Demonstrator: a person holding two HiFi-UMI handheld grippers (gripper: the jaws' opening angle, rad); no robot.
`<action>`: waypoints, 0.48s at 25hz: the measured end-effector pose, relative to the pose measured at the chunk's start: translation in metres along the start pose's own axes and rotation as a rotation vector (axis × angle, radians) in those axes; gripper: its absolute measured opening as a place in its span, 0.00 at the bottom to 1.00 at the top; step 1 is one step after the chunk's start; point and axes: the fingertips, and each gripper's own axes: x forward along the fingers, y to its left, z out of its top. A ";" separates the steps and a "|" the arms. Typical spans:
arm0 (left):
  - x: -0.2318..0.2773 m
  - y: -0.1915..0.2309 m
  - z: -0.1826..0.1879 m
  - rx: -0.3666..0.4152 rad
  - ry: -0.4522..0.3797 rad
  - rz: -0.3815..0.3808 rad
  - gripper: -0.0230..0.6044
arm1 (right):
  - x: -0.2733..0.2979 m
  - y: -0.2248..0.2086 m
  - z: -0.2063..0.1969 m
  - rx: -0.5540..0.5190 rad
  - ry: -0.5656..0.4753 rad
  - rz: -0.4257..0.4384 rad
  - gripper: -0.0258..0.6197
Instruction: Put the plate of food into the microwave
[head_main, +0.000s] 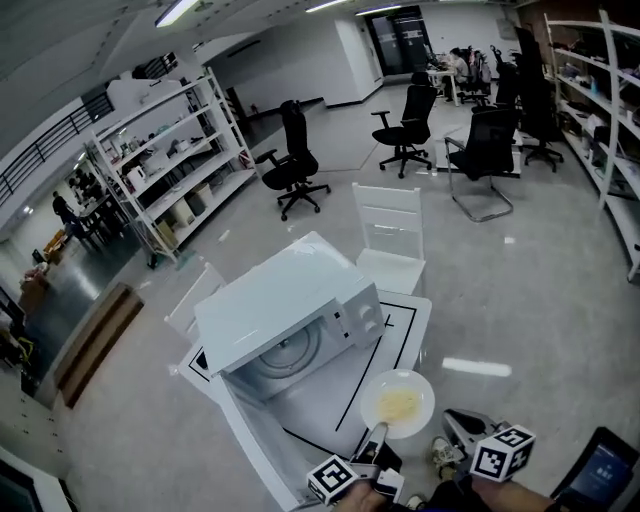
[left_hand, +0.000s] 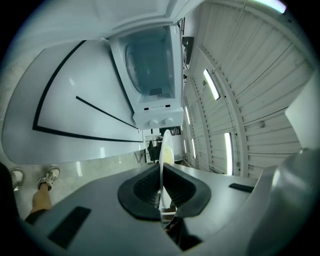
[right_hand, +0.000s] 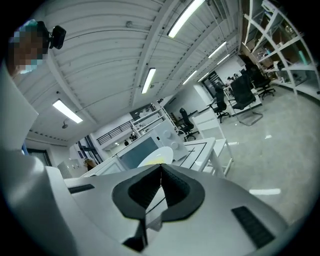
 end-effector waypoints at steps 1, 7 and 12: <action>0.001 0.000 0.005 -0.001 -0.022 -0.001 0.06 | 0.009 0.001 0.004 -0.007 0.013 0.016 0.04; 0.018 0.002 0.032 -0.011 -0.143 0.012 0.06 | 0.063 -0.003 0.033 -0.057 0.079 0.117 0.04; 0.033 0.010 0.058 -0.027 -0.236 0.033 0.06 | 0.103 -0.011 0.046 -0.070 0.129 0.181 0.04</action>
